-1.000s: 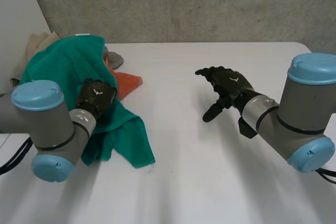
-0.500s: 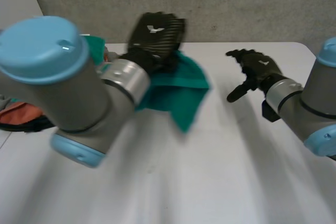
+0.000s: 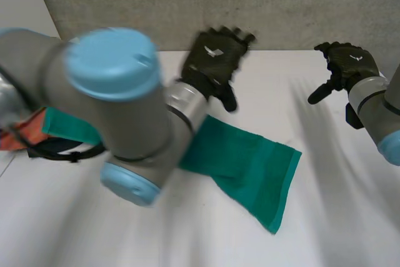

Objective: Fold the laundry.

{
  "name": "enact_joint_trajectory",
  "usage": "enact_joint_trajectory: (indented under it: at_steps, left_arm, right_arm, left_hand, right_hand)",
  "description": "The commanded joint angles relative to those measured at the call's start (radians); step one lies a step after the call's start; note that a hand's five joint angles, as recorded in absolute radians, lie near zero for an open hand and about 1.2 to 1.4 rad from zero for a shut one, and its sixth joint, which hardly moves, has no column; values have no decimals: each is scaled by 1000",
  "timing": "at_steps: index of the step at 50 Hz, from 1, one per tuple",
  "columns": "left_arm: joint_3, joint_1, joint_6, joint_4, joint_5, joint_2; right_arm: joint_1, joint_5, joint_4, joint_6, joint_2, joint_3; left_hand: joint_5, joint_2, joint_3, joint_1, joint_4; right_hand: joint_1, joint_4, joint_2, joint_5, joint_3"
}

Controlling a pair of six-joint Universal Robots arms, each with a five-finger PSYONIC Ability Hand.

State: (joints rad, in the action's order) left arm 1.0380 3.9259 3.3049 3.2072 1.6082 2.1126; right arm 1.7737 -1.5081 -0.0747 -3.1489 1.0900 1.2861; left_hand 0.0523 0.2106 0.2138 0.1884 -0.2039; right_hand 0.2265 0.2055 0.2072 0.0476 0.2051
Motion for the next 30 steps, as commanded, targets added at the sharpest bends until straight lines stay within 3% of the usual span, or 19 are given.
enact_joint_trajectory:
  at_steps: [1,4,8,16,25,30]
  left_arm:
    - [217,187,56,33,-48,-189]
    - [289,280,113,23,-85,-216]
    - [350,409,201,-9,-140,-212]
    - [382,602,350,-29,-255,-132]
    - [370,648,430,112,-372,-8]
    - [360,641,436,256,-375,72]
  right_arm:
    - [65,97,168,179,74,-7]
    - [110,91,283,274,88,4]
    - [168,51,355,274,94,56]
    - [308,-18,203,211,103,247]
    - [385,-106,6,231,106,392]
    - [382,-115,-34,224,108,424]
  left_hand:
    - [-52,-36,-39,-14,29]
    - [-52,-36,-39,-14,29]
    - [-52,-36,-39,-14,29]
    - [-5,11,8,34,-18]
    - [25,41,38,63,-48]
    - [274,290,287,312,-297]
  right_hand:
    - [-52,-31,-33,-48,-31]
    - [-52,-31,-33,-48,-31]
    - [-52,-31,-33,-48,-31]
    - [-52,-31,-33,-48,-31]
    - [-52,-31,-33,-48,-31]
    - [-52,-31,-33,-48,-31]
